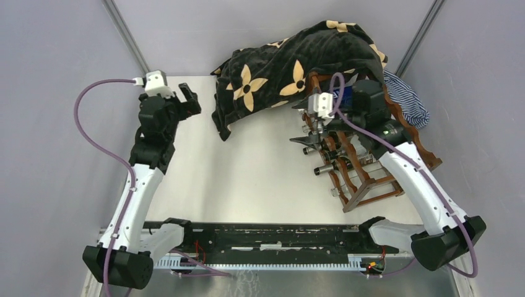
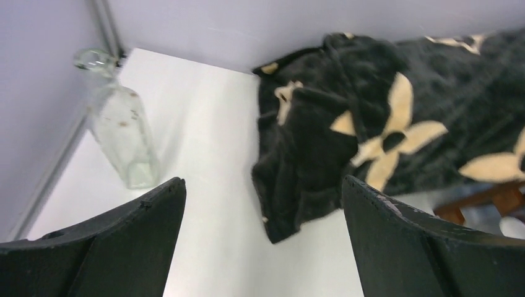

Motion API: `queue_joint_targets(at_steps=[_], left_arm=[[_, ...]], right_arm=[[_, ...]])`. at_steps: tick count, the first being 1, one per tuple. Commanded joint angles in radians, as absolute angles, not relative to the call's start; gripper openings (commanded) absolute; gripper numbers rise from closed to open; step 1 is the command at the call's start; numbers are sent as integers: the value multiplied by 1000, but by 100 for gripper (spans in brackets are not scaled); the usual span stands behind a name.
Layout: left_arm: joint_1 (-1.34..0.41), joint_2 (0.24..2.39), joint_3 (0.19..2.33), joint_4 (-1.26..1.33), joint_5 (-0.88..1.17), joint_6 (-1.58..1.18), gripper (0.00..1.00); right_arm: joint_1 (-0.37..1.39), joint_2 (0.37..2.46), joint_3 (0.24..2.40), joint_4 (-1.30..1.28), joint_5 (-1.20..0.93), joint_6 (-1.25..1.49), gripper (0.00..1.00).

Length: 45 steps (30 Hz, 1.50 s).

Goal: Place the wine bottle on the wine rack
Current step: Place the wine bottle in the wine rack, then pick up the wine bottle from the center of the board.

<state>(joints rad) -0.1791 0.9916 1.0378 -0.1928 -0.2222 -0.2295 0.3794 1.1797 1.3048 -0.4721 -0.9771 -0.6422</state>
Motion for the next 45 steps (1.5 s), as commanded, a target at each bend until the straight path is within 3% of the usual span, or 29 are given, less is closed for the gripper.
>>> queue_joint_targets(at_steps=[1, 8, 18, 27, 33, 37, 42, 45], left_arm=[[-44, 1060, 1117, -199, -196, -283, 100], [201, 1172, 1088, -77, -155, -272, 100], [246, 1430, 1262, -78, -64, -90, 100], [260, 1558, 1339, -80, -104, -56, 99], [260, 1636, 1399, -63, -85, -65, 88], [259, 1691, 1449, -68, -88, -81, 70], [257, 1726, 1485, -65, -118, -100, 68], [253, 1731, 1488, -66, -130, -96, 61]], right_arm=[[503, 1223, 1285, -272, -740, -501, 98], [633, 1308, 1237, -230, -653, -474, 98], [680, 1264, 953, 19, -655, -413, 98], [680, 1283, 933, 38, -697, -402, 98], [682, 1299, 931, 32, -716, -408, 98], [682, 1307, 931, 28, -723, -413, 98], [682, 1316, 931, 23, -732, -417, 98], [682, 1323, 934, 17, -734, -422, 98]])
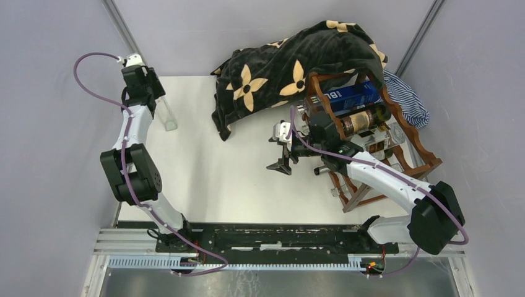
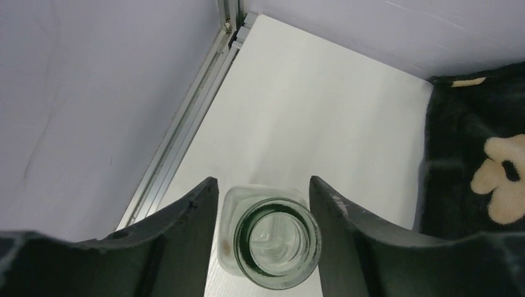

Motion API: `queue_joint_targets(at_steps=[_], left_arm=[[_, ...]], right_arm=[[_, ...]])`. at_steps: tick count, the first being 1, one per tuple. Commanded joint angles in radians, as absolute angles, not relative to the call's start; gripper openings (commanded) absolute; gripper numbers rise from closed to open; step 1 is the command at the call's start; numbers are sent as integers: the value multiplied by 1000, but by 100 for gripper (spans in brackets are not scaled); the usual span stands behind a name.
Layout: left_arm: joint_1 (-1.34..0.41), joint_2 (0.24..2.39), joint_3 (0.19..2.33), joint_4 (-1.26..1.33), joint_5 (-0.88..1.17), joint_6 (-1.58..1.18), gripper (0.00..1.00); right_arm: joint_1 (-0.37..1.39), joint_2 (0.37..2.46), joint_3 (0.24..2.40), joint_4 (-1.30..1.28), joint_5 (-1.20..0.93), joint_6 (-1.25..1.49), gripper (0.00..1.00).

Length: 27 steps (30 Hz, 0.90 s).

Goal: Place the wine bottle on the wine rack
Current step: Pick up the wine bottle from the center of the board.

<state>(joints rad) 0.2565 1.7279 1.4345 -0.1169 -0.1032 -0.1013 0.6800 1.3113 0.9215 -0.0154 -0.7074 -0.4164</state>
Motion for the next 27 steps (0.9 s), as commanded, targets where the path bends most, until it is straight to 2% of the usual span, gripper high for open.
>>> queue_joint_targets(at_steps=[1, 4, 7, 10, 12, 19, 23, 27], left_arm=[[250, 1733, 1488, -66, -132, -91, 60], [247, 1733, 1489, -66, -134, -86, 58], [243, 1731, 1494, -66, -125, -84, 32], [237, 1706, 1483, -67, -117, -85, 11], [236, 1666, 1459, -66, -115, -101, 2], [235, 1393, 1328, -123, -14, -236, 2], [235, 1216, 1231, -203, 124, -322, 2], [236, 1076, 1078, -216, 352, -453, 2]], right_arm=[[682, 1326, 936, 15, -734, -422, 98], [685, 1330, 936, 14, -735, -423, 98], [684, 1332, 934, 12, -735, -426, 98], [684, 1335, 934, 9, -735, -434, 98], [684, 1335, 934, 7, -740, -439, 98], [683, 1318, 933, 2, -853, -456, 98], [684, 1315, 933, 2, -922, -463, 98], [683, 1315, 934, 2, -1006, -463, 98]])
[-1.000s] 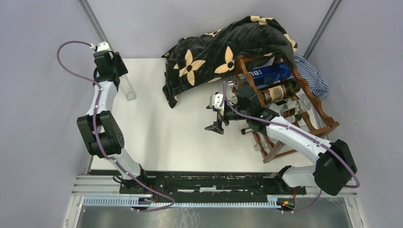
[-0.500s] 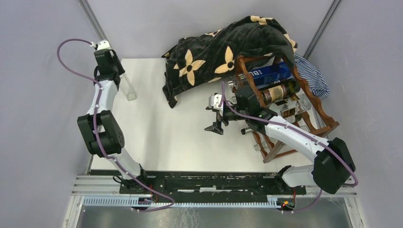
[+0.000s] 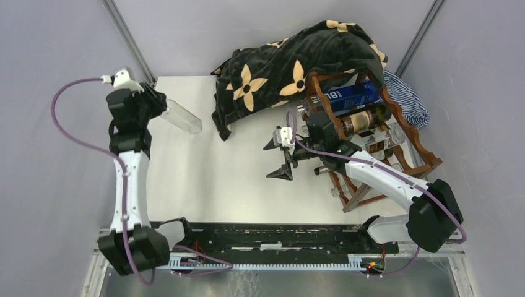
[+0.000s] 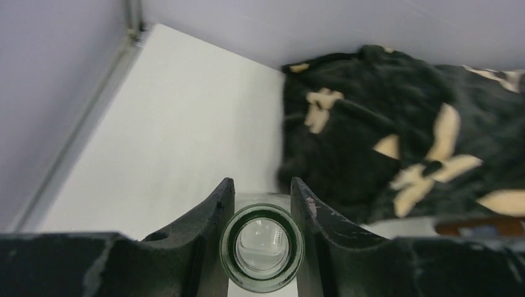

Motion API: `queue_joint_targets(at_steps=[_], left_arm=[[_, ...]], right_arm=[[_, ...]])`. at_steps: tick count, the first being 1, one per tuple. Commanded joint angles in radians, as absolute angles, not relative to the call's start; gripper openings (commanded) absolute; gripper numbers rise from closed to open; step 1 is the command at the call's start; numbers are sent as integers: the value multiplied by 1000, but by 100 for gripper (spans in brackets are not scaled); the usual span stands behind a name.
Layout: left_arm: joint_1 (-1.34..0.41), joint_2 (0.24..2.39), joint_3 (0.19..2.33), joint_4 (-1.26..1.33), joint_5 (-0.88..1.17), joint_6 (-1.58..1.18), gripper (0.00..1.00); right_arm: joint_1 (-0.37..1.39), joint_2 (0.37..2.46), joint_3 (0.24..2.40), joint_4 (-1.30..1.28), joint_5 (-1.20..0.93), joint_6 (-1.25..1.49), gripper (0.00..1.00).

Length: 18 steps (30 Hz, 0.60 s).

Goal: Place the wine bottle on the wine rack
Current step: Pick up the wine bottle from the center of the board.

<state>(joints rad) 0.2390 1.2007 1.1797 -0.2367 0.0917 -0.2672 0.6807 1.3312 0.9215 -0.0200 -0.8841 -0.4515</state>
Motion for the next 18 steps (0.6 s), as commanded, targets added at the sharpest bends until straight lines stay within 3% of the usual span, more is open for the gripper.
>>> queue_joint_targets(at_steps=[1, 7, 18], left_arm=[[235, 1046, 1045, -211, 413, -488, 2], [222, 875, 825, -92, 694, -735, 2], [81, 620, 629, -66, 599, -945, 2]], right_arm=[[683, 1316, 933, 3, -1027, -462, 98], [683, 1321, 944, 3, -1047, -442, 98], [684, 1352, 951, -14, -932, -429, 98]])
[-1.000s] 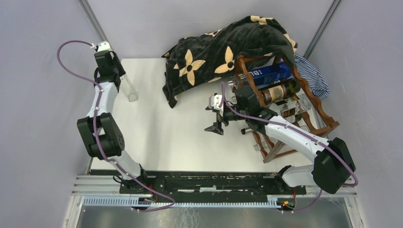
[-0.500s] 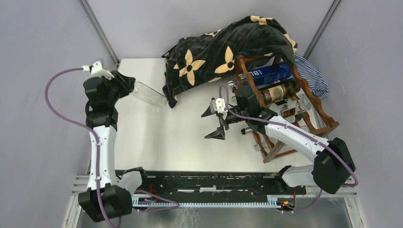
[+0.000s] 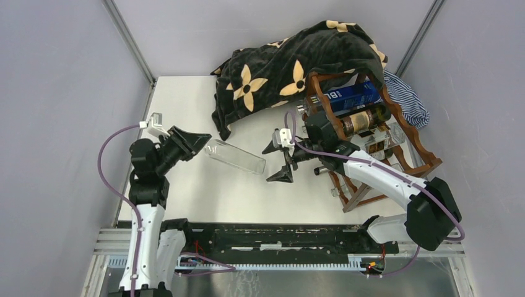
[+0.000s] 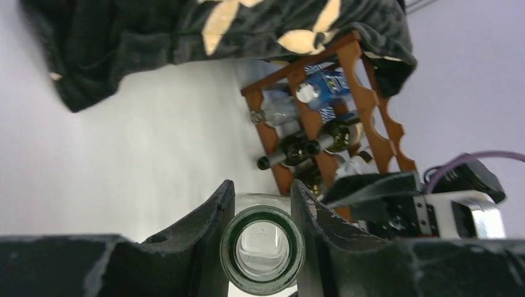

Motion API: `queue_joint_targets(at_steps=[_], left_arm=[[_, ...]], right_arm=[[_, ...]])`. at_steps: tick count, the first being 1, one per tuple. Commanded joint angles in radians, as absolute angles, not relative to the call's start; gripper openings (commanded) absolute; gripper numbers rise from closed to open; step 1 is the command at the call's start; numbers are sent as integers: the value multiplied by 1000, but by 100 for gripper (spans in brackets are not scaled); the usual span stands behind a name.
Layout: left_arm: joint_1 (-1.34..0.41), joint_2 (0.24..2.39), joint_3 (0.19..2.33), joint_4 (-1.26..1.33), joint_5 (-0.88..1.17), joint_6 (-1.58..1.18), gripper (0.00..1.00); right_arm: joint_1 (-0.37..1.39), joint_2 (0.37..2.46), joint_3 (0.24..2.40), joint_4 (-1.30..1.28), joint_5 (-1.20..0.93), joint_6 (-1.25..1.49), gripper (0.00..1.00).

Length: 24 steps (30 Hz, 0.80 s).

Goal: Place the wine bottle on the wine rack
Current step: Pick up the wine bottle from the center of the board.

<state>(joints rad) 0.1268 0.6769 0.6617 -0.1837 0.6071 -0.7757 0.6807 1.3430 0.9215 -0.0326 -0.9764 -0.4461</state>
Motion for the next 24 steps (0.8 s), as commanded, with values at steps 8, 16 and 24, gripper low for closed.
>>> queue_joint_targets(at_steps=[8, 16, 24], left_arm=[[-115, 618, 589, -36, 423, -989, 2], [-287, 677, 587, 30, 237, -1006, 2], [-365, 692, 585, 58, 124, -1028, 2]], right_arm=[[685, 1369, 931, 50, -855, -358, 98], [720, 1393, 930, 48, -822, -342, 98], [781, 1435, 948, 21, -702, -334, 98]])
